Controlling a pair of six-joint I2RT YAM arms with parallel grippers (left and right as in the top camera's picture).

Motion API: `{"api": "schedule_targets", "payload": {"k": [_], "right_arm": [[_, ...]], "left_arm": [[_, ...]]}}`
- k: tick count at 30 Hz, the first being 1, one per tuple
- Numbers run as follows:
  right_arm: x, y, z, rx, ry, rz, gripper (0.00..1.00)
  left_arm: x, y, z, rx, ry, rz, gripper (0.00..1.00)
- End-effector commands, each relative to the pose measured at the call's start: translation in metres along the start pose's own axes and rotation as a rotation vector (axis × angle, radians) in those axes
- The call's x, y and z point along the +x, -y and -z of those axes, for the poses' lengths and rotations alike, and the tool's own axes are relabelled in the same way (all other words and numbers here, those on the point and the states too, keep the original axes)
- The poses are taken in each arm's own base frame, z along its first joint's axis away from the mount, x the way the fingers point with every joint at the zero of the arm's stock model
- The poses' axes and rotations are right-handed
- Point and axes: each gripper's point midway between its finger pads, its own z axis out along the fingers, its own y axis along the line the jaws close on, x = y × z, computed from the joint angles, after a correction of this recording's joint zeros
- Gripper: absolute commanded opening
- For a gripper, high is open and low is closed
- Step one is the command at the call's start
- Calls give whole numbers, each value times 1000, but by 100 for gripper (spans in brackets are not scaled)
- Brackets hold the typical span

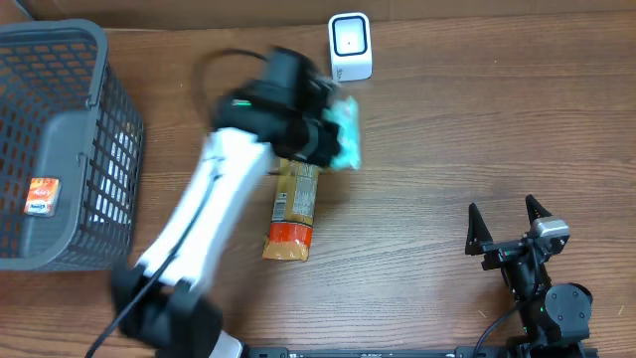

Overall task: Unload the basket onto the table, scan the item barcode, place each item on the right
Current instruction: 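Place the mint-green packet on the table right of the orange package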

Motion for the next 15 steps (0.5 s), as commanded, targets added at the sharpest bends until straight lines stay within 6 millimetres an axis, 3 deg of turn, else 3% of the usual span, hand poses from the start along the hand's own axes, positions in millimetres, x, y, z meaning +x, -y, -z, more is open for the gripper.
{"api": "schedule_targets", "payload": {"k": [1, 3, 6, 9, 10, 12, 15], "right_arm": [[3, 1, 0, 4, -3, -3, 100], [3, 1, 0, 4, -3, -3, 100], [3, 1, 0, 4, -3, -3, 100], [3, 1, 0, 4, -3, -3, 100], [3, 1, 0, 4, -3, -3, 100], [3, 1, 0, 4, -3, -3, 100], [3, 1, 0, 4, -3, -3, 100]], "left_arm": [[28, 6, -52, -7, -148, 138, 4], [41, 6, -74, -22, -224, 146, 4], [48, 4, -87, -21, -271, 158, 8], [43, 3, -84, -13, -255, 164, 75], [39, 2, -80, -10, -247, 164, 86], [27, 4, -67, 1, -224, 142, 98], [2, 2, -34, -11, -169, 114, 100]]}}
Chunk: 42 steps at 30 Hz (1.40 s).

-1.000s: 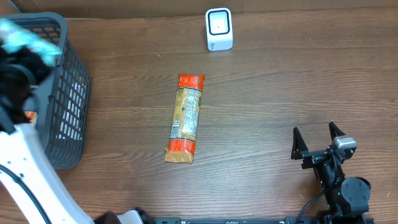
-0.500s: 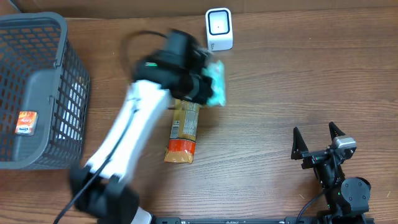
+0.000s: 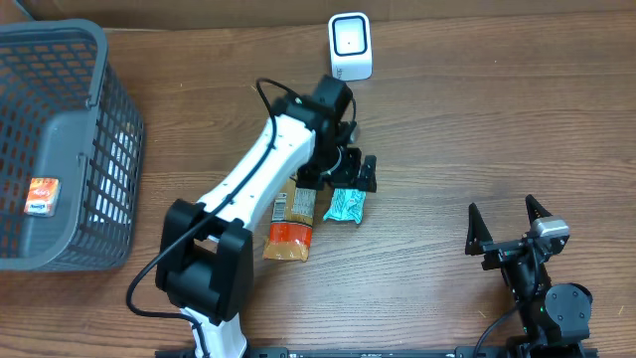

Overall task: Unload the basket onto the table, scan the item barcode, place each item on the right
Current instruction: 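Place the mint-green packet on the table right of the orange package, then reach the left gripper into the basket and grasp the white tube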

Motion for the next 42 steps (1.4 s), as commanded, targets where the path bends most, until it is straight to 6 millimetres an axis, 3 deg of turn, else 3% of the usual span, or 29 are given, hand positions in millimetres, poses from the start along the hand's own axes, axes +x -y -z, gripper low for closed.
{"api": "schedule_targets", "payload": {"k": [1, 4, 5, 9, 13, 17, 22, 26, 31, 35, 42], "right_arm": [[3, 1, 0, 4, -3, -3, 100], [3, 1, 0, 4, -3, -3, 100], [3, 1, 0, 4, -3, -3, 100], [3, 1, 0, 4, -3, -3, 100], [3, 1, 0, 4, -3, -3, 100], [3, 1, 0, 4, -3, -3, 100], [3, 1, 0, 4, -3, -3, 100], [3, 1, 0, 4, -3, -3, 100], [3, 1, 0, 4, -3, -3, 100], [3, 1, 0, 4, -3, -3, 100], [3, 1, 0, 4, -3, -3, 100]], "left_arm": [[-34, 10, 67, 22, 162, -62, 100], [-51, -6, 138, -63, 298, -39, 100], [-56, -19, 172, -120, 373, -13, 100], [-54, -70, 268, -271, 592, 133, 100], [-22, -146, 348, -370, 771, 401, 100], [22, -224, 389, -410, 857, 680, 100], [67, -289, 403, -430, 873, 895, 100], [84, -320, 396, -392, 839, 941, 100], [94, -362, 368, -401, 744, 962, 100], [90, -395, 342, -407, 696, 922, 100], [74, -432, 279, -378, 588, 816, 100]]}}
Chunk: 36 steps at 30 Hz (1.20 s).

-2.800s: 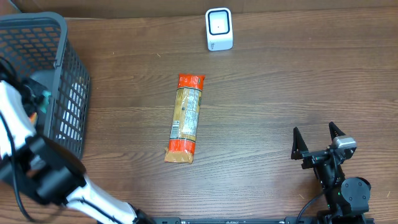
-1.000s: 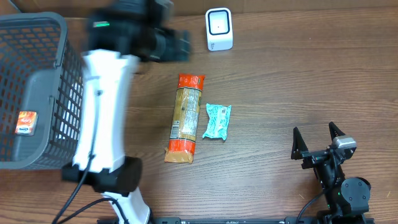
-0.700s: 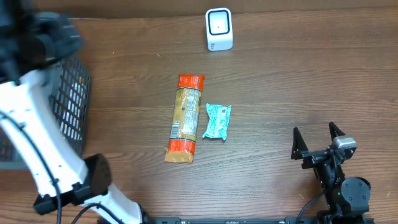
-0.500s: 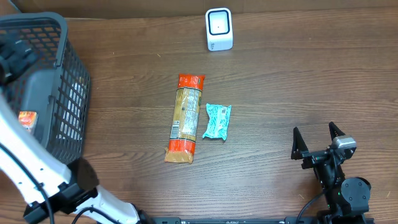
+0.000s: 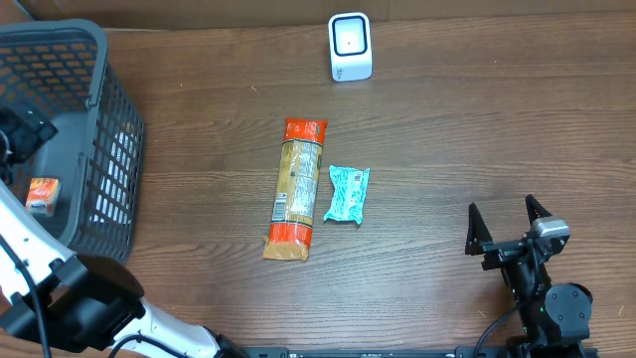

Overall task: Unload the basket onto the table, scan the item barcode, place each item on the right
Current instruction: 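Reach the left gripper into the basket and grasp the white tube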

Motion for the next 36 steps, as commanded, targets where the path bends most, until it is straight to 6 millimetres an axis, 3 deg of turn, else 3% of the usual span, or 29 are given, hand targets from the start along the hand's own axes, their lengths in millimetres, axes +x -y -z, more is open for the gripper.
{"api": "schedule_targets", "payload": {"k": [1, 3, 9, 15, 24, 29, 31, 32, 34, 36], "right_arm": [[3, 1, 0, 4, -3, -3, 100], [3, 1, 0, 4, -3, -3, 100], [3, 1, 0, 4, -3, -3, 100], [3, 1, 0, 4, -3, -3, 100], [3, 1, 0, 4, -3, -3, 100], [3, 1, 0, 4, -3, -3, 100], [3, 1, 0, 4, -3, -3, 100], [3, 1, 0, 4, -3, -3, 100], [3, 1, 0, 4, -3, -3, 100], [3, 1, 0, 4, -3, -3, 100]], "left_arm": [[12, -1, -43, 22, -70, -92, 100], [15, -4, -70, 24, -91, -126, 100], [32, 3, -119, 106, -182, -292, 100], [52, 24, -147, 290, -246, -427, 100], [85, 13, -201, 292, -390, -400, 100], [99, 9, -220, 300, -441, -398, 95], [100, 8, -223, 295, -443, -398, 81], [99, 5, -224, 276, -442, -400, 51], [98, 2, -224, 255, -443, -388, 7], [94, -3, -224, 208, -447, -331, 4]]}}
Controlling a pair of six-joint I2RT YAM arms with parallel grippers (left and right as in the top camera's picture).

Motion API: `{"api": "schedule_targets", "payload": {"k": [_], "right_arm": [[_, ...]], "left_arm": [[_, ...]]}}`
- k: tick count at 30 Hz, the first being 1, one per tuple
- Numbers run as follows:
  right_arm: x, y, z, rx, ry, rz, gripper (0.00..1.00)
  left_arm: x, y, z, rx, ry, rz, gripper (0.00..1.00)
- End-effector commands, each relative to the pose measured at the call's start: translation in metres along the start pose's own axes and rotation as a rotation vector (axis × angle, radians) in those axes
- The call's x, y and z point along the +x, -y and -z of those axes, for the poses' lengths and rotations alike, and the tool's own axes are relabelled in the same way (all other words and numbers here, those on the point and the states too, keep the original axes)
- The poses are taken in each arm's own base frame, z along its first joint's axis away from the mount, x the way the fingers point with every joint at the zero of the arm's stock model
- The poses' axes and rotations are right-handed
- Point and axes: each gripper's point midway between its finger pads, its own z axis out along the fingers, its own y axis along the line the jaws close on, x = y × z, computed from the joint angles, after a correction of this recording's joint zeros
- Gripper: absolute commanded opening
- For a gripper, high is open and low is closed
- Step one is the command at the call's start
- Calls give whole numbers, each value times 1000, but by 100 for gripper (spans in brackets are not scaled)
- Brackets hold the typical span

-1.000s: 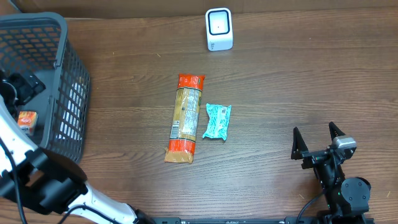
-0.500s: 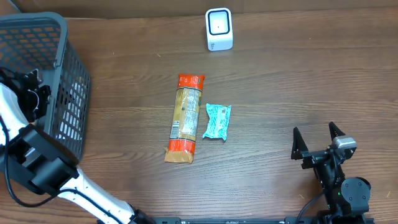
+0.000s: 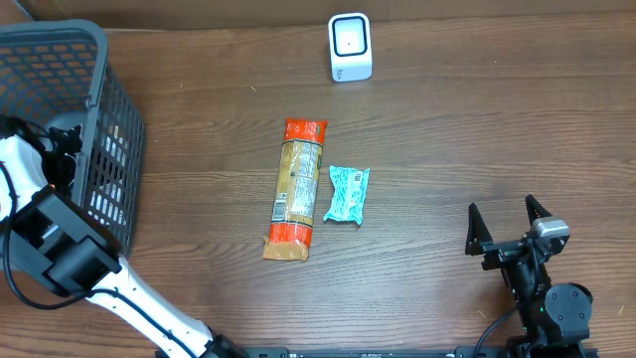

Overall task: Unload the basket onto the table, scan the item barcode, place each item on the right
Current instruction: 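Reach the left gripper into the basket and grasp the white tube, then place the white tube on the table left of the orange package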

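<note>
The white barcode scanner [image 3: 350, 47] stands at the back of the table. A long orange-and-tan packet [image 3: 295, 189] lies mid-table, with a small teal packet [image 3: 347, 193] flat beside it on the right. My left arm reaches into the grey basket [image 3: 70, 40] at the far left. Its gripper [image 3: 62, 159] is low inside, a dark shape whose jaws I cannot make out. The arm covers the basket floor under it. My right gripper [image 3: 507, 227] rests open at the front right, holding nothing.
The basket's mesh wall [image 3: 117, 169] rises between the left arm and the middle of the table. The right arm's base [image 3: 556, 308] sits at the front right edge.
The left arm has shifted inside the basket, its wrist now further right and lower. The small orange item on the basket floor is now covered by the arm. Packets and right arm are unchanged.
The left gripper first held the teal packet up near the scanner. Then it was over the teal packet lying beside the long packet. Later the arm was over the basket, above a small orange item. Now it reaches down inside the basket.
</note>
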Motion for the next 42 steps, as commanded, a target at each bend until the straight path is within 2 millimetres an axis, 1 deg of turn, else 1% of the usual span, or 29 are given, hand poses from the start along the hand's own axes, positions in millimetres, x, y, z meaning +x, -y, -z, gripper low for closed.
{"api": "schedule_targets", "payload": {"k": [1, 4, 5, 7, 10, 11, 14, 15, 17, 18, 20, 21, 23, 24, 26, 28, 29, 31, 33, 37, 40, 42], "right_arm": [[3, 1, 0, 4, -3, -3, 100], [3, 1, 0, 4, -3, -3, 100], [3, 1, 0, 4, -3, -3, 100], [3, 1, 0, 4, -3, -3, 100], [3, 1, 0, 4, -3, -3, 100], [3, 1, 0, 4, -3, -3, 100], [3, 1, 0, 4, -3, -3, 100], [3, 1, 0, 4, -3, -3, 100], [3, 1, 0, 4, -3, -3, 100], [3, 1, 0, 4, -3, -3, 100], [3, 1, 0, 4, -3, -3, 100], [3, 1, 0, 4, -3, -3, 100], [3, 1, 0, 4, -3, -3, 100], [3, 1, 0, 4, -3, -3, 100], [3, 1, 0, 4, -3, -3, 100], [3, 1, 0, 4, -3, -3, 100], [3, 1, 0, 4, -3, -3, 100], [3, 1, 0, 4, -3, -3, 100], [3, 1, 0, 4, -3, -3, 100], [3, 1, 0, 4, -3, -3, 100], [3, 1, 0, 4, -3, -3, 100], [3, 1, 0, 4, -3, -3, 100]], "left_arm": [[8, -14, -13, -51, -54, 110, 4], [-7, -9, 14, -65, -12, 186, 4], [-13, -7, 27, -71, 10, 217, 4], [-26, 1, 59, -69, 69, 267, 4], [-45, 21, 117, -64, 191, 305, 4], [-56, 40, 166, -70, 304, 310, 4], [-62, 84, 236, -57, 471, 228, 4], [-59, 109, 264, -44, 535, 184, 4], [-50, 147, 295, -30, 604, 110, 4], [-42, 168, 307, -20, 628, 70, 4], [-29, 205, 319, 13, 643, -1, 4], [-22, 224, 320, 45, 635, -37, 4], [-4, 262, 314, 107, 581, -105, 5], [4, 275, 307, 123, 541, -126, 4], [23, 300, 286, 145, 435, -177, 4], [32, 324, 260, 161, 346, -243, 4], [37, 331, 246, 152, 300, -260, 5], [45, 335, 214, 101, 206, -269, 4], [54, 332, 178, 49, 105, -245, 4], [73, 331, 106, 33, -52, -234, 4], [92, 321, 50, 16, -143, -216, 5], [102, 315, 19, 9, -169, -206, 4]]}}
